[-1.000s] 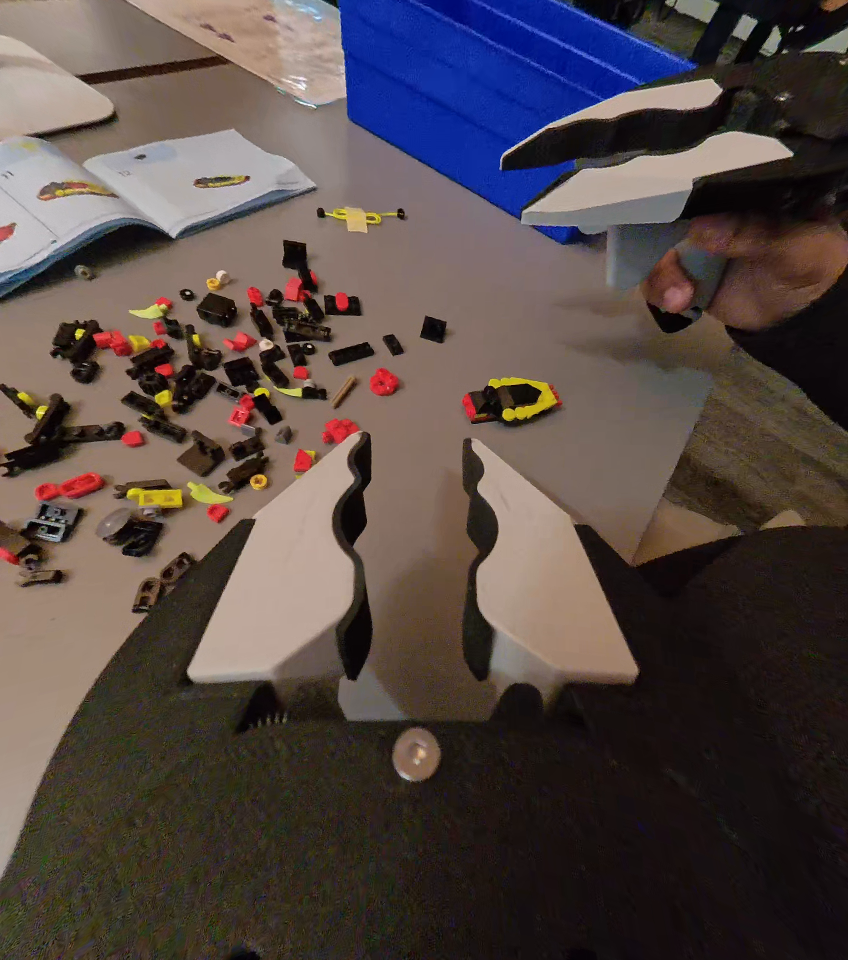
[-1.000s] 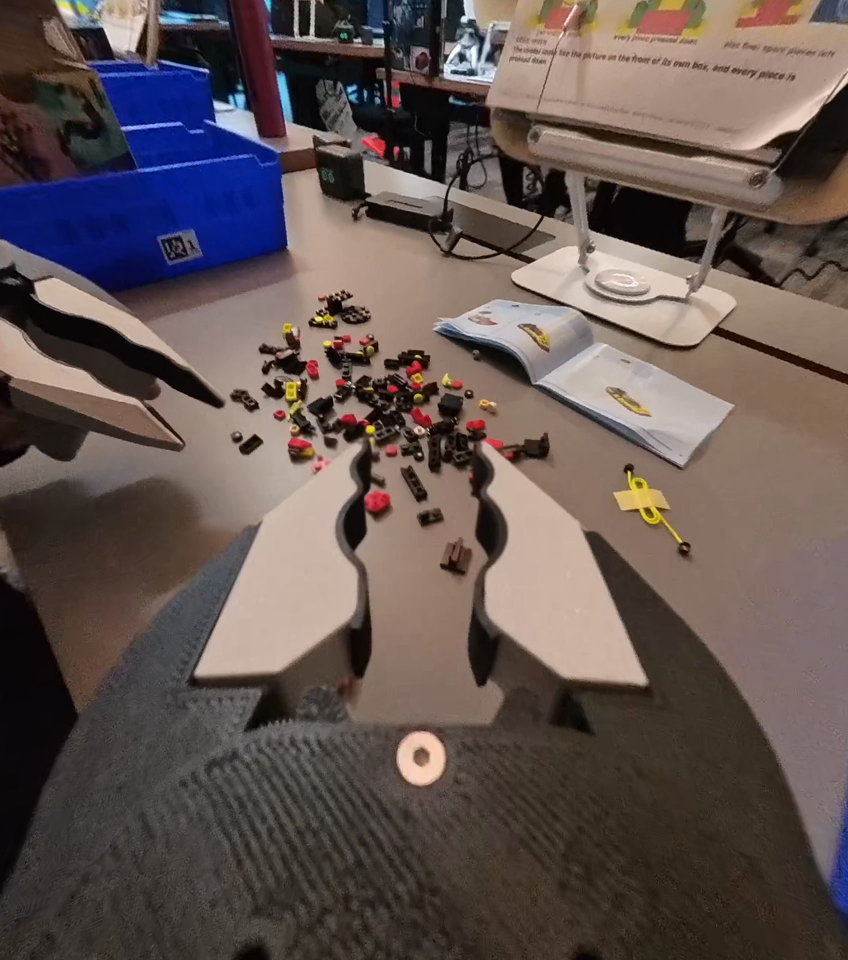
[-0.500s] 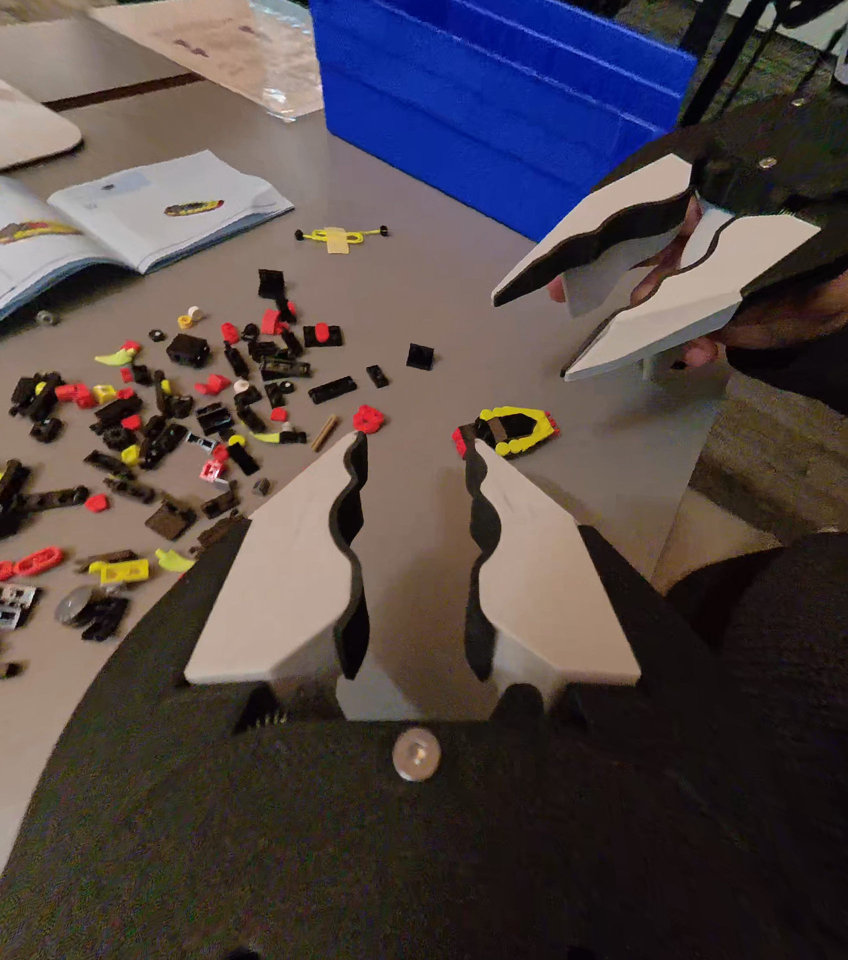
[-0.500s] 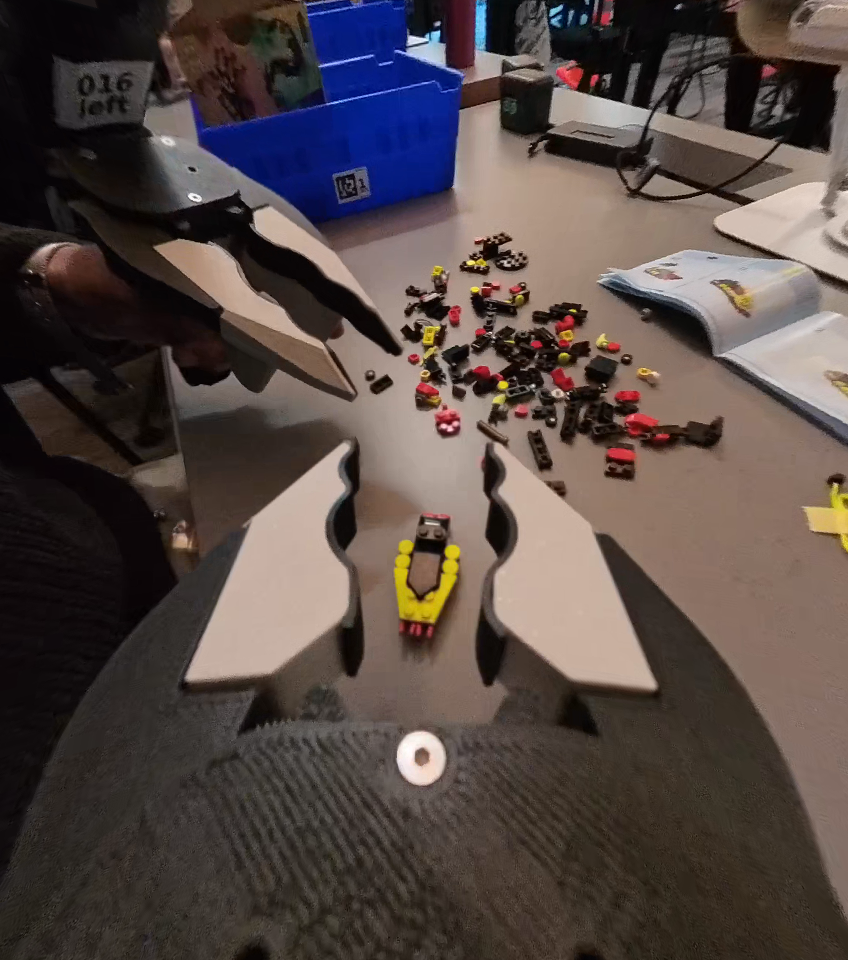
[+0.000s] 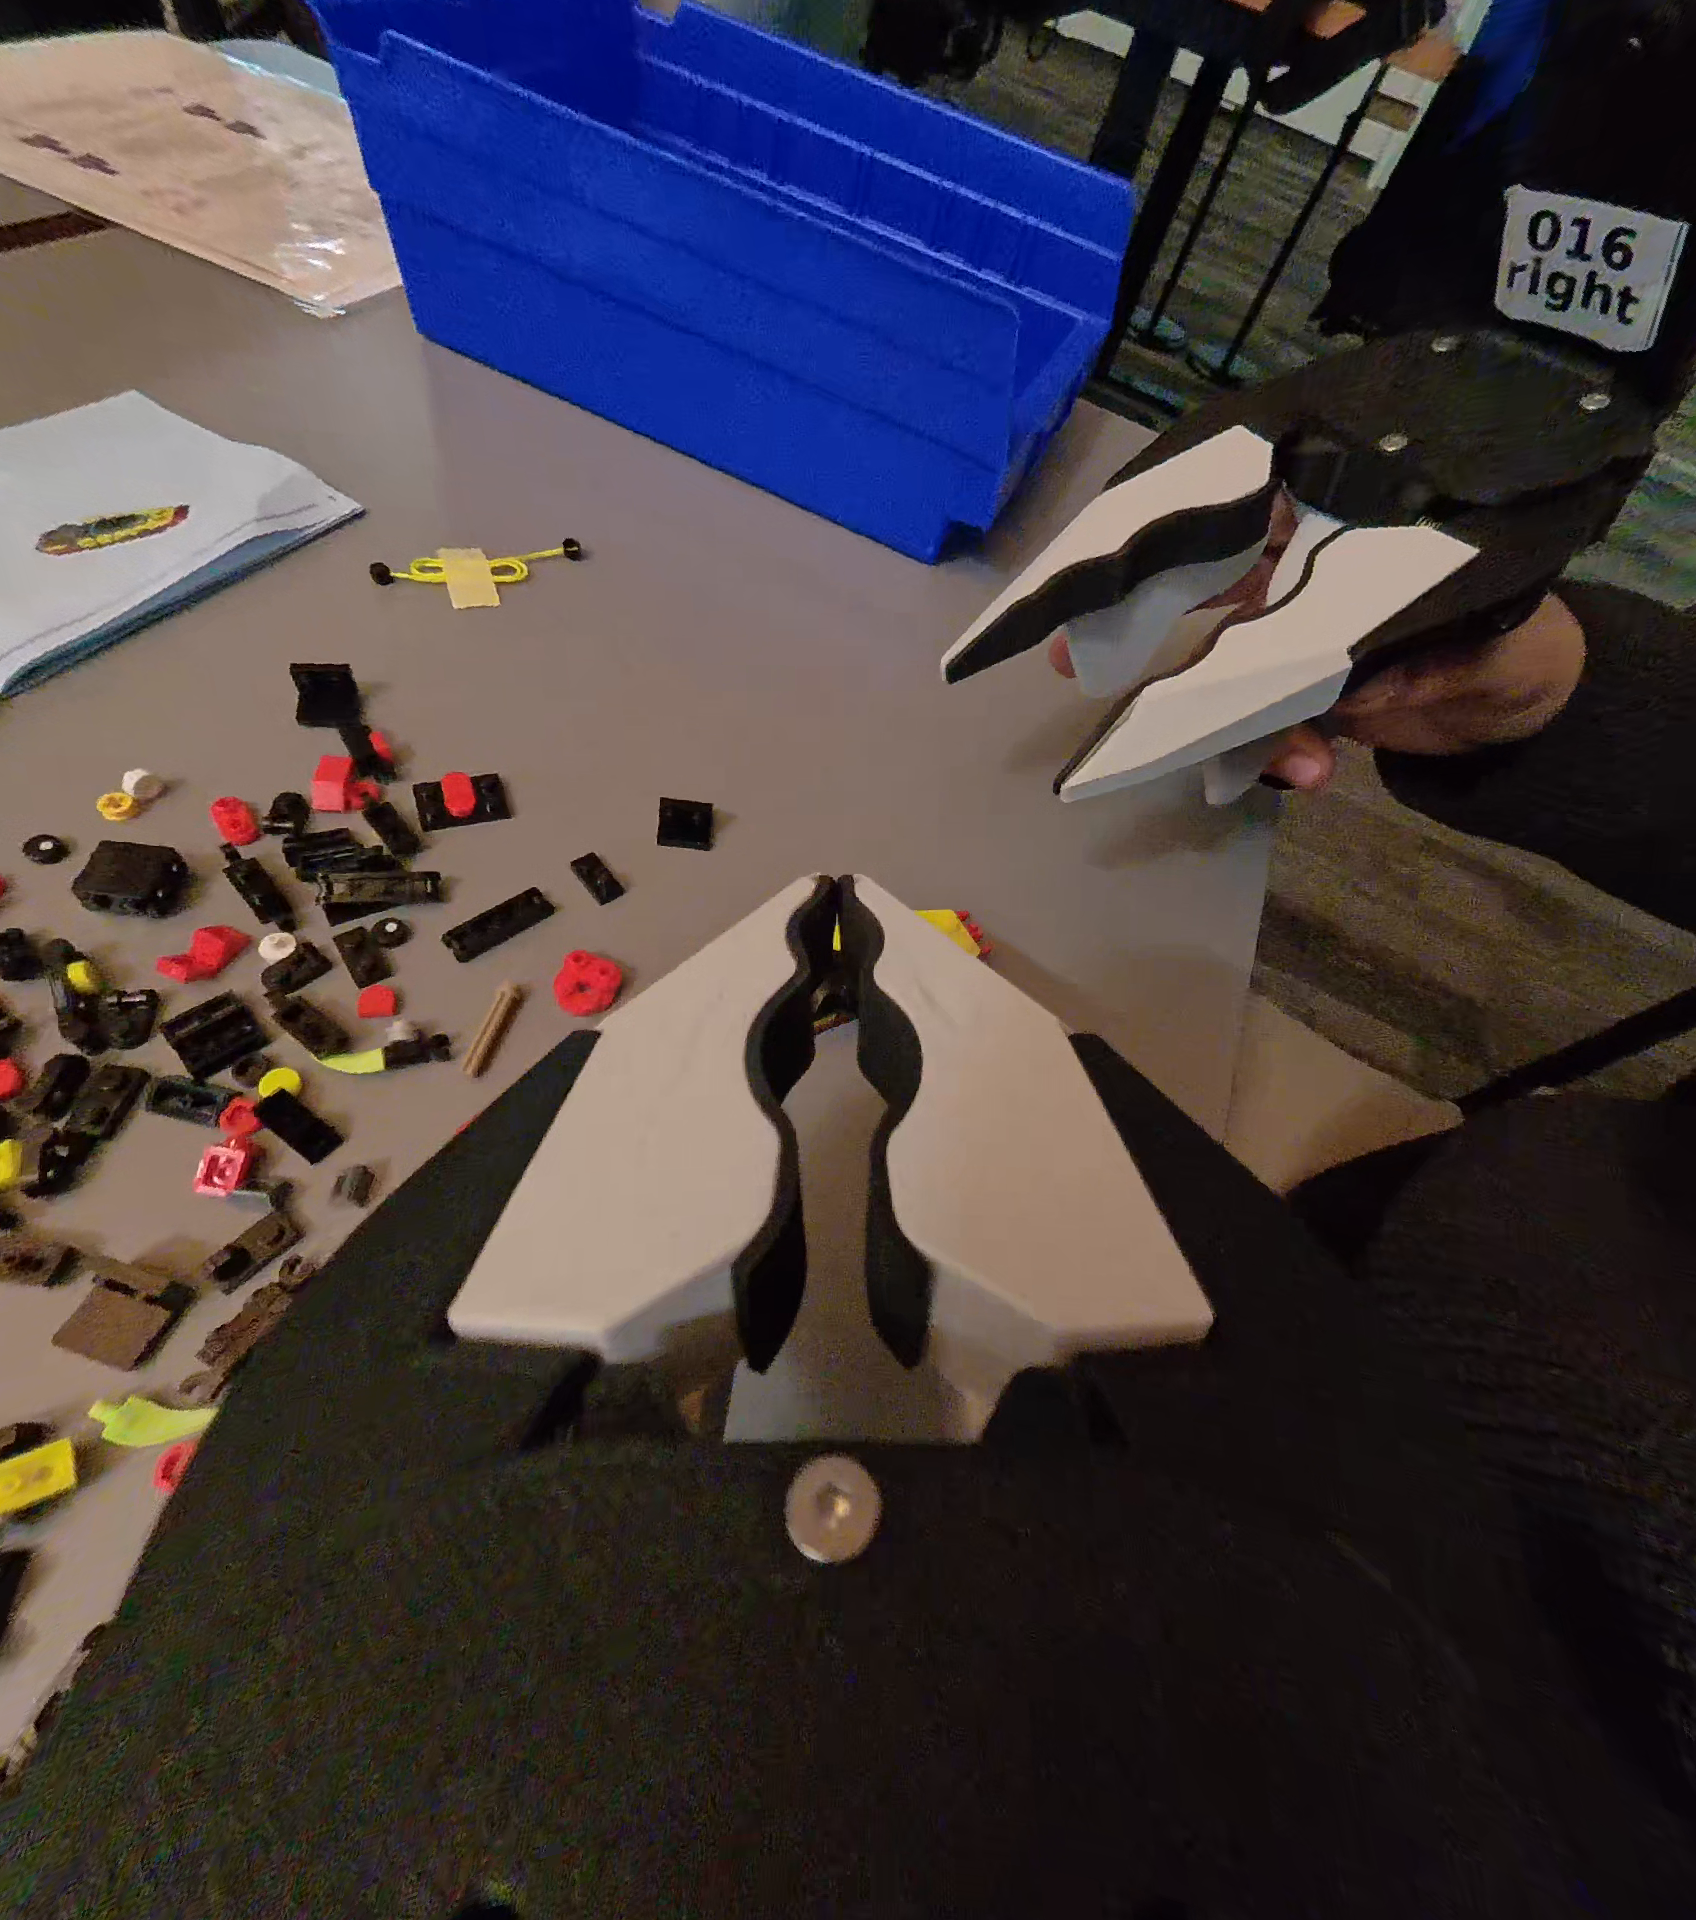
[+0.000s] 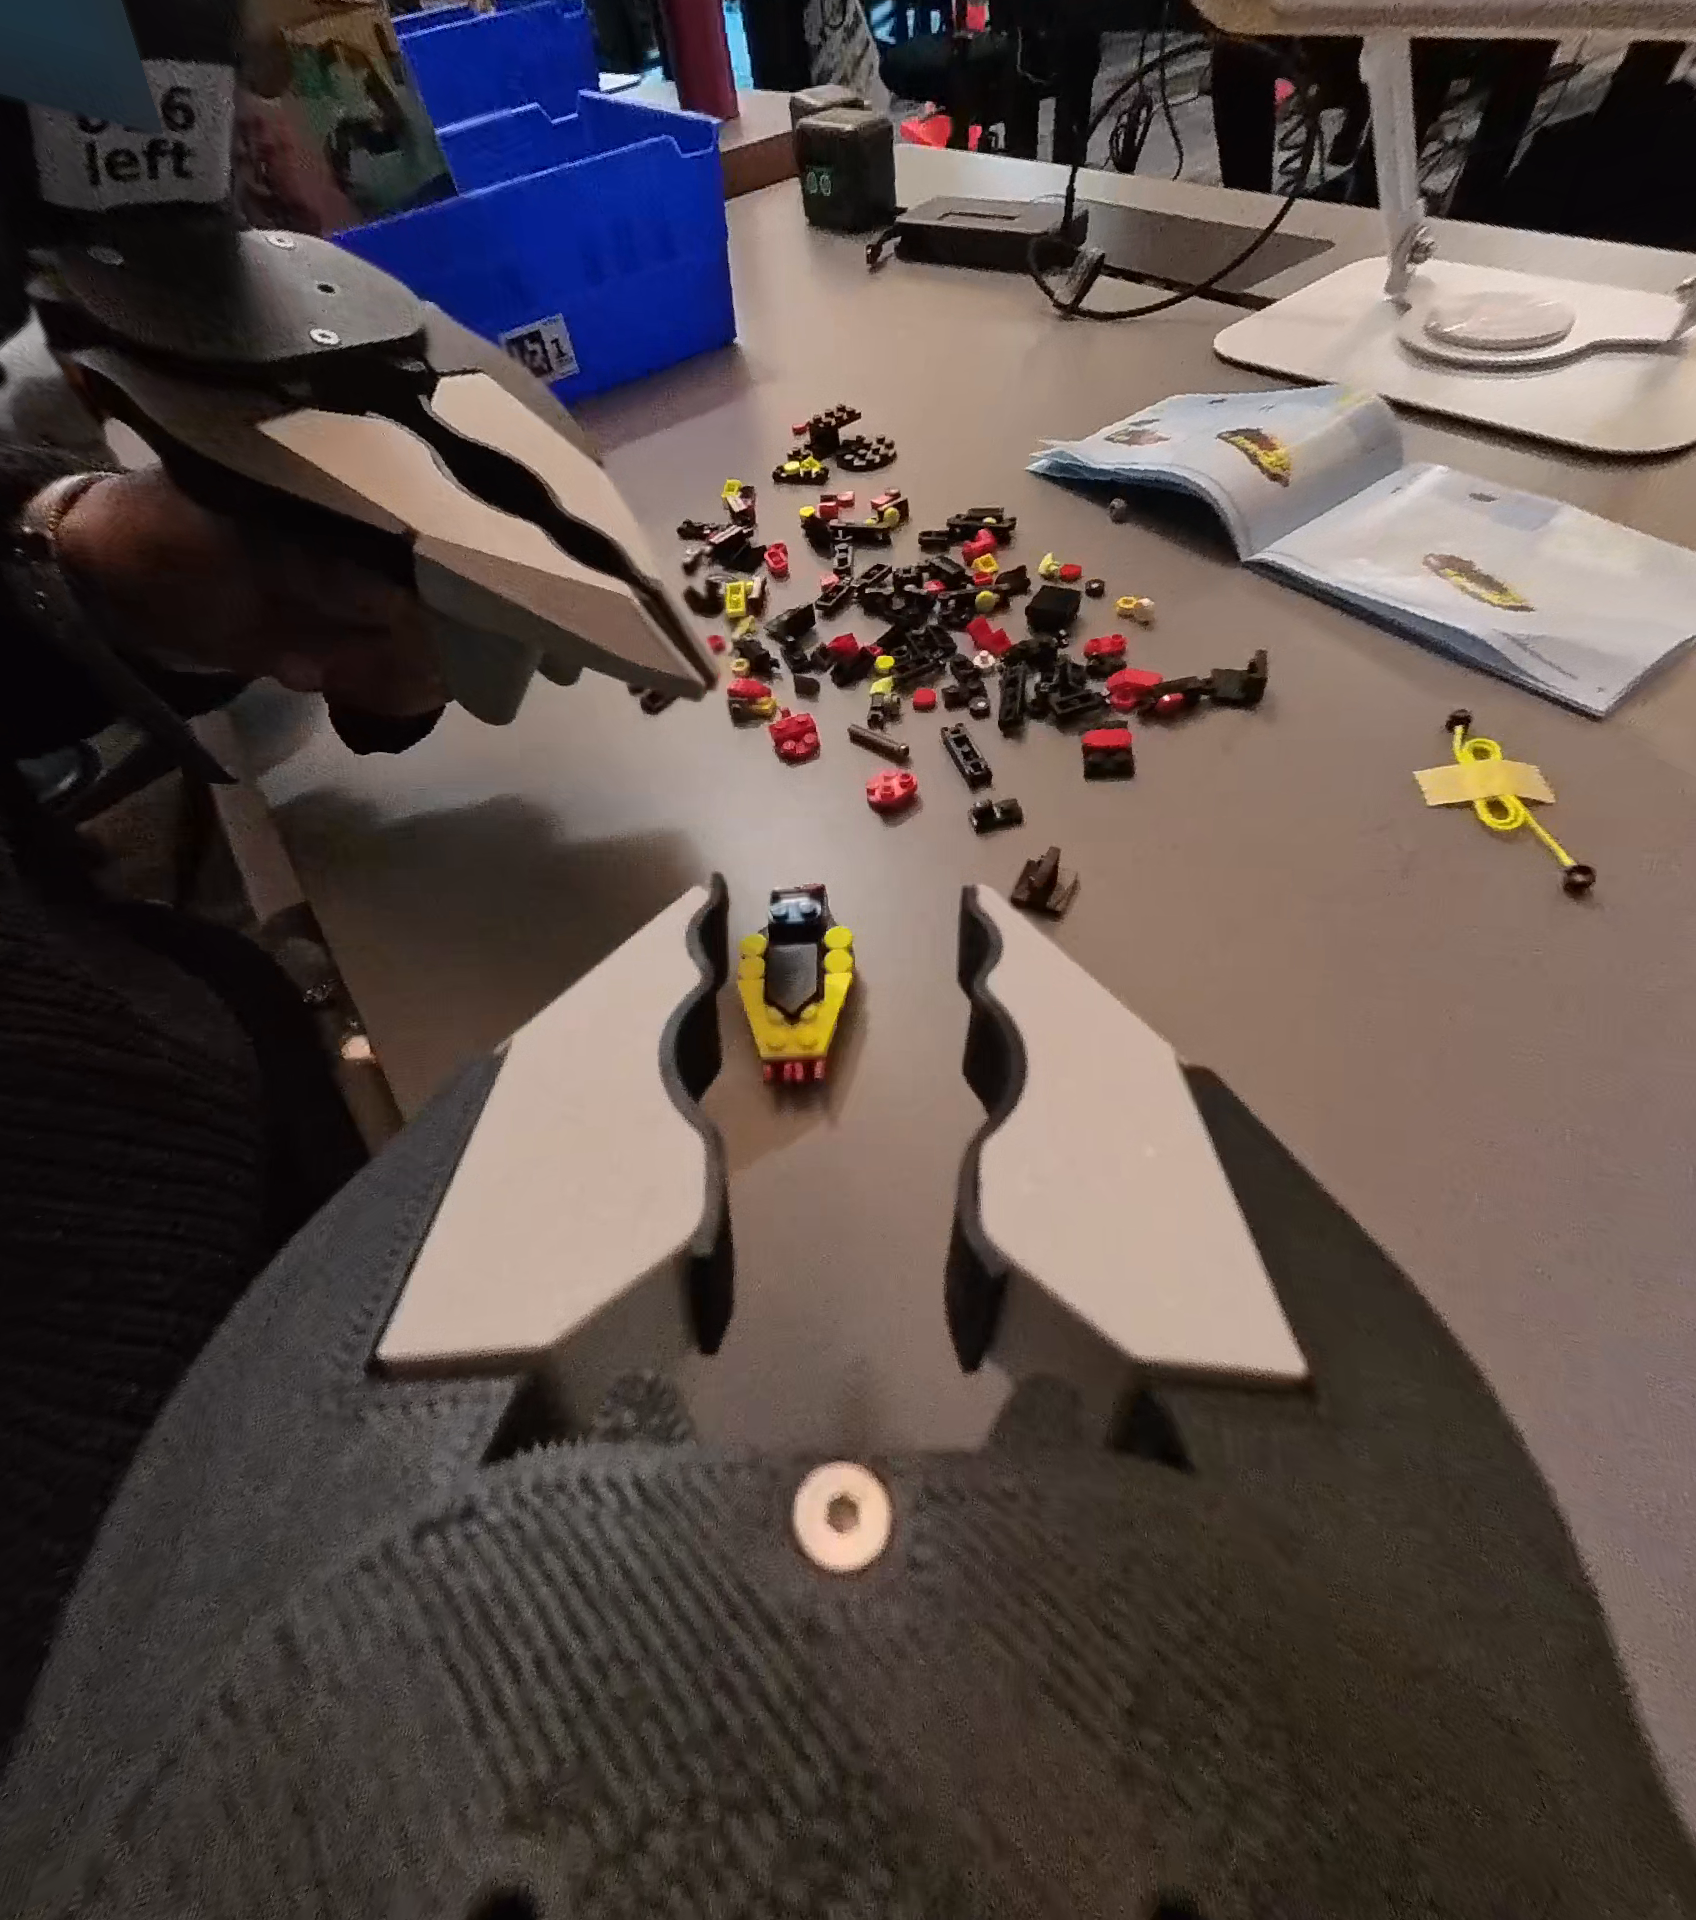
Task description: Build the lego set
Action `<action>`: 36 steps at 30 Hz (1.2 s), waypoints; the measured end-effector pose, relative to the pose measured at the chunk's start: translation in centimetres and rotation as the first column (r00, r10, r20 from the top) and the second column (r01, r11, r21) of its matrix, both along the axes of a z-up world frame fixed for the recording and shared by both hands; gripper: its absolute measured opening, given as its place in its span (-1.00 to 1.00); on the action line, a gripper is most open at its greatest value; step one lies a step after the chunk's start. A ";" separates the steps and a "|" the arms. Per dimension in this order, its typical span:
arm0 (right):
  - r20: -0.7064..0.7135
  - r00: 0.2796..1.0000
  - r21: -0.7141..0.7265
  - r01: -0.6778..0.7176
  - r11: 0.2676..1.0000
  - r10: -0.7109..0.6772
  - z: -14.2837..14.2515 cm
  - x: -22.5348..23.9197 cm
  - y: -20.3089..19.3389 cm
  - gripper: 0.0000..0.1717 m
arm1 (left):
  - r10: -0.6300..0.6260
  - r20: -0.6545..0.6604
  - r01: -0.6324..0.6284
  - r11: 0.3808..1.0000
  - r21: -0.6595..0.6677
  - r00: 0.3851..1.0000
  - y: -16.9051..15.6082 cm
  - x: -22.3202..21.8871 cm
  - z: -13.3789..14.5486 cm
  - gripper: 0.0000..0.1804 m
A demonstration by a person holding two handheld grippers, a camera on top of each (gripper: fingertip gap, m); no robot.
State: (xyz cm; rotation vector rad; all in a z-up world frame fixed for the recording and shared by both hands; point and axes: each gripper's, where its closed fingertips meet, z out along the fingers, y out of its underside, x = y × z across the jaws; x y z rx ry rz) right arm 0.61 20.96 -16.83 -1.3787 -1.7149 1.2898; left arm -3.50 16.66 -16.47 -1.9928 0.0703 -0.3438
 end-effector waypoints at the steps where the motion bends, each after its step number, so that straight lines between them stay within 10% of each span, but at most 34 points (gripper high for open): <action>1: 0.011 1.000 -0.008 -0.017 1.000 0.017 -0.2 -0.3 -0.3 -0.49 | 0.006 0.008 -0.006 1.000 -0.007 1.000 -0.3 -0.1 -0.1 -1.00; 19: 0.048 0.942 -0.008 -0.333 0.943 0.333 -0.3 -7.4 -7.1 -1.00 | 0.360 0.018 -0.356 0.929 -0.104 0.933 -8.8 -6.5 -2.0 -1.00; 36: 0.009 0.898 -0.020 -0.439 0.898 0.439 0.5 -9.8 -10.2 -1.00 | 0.463 0.038 -0.456 0.882 -0.115 0.886 -12.6 -7.7 -2.1 -0.99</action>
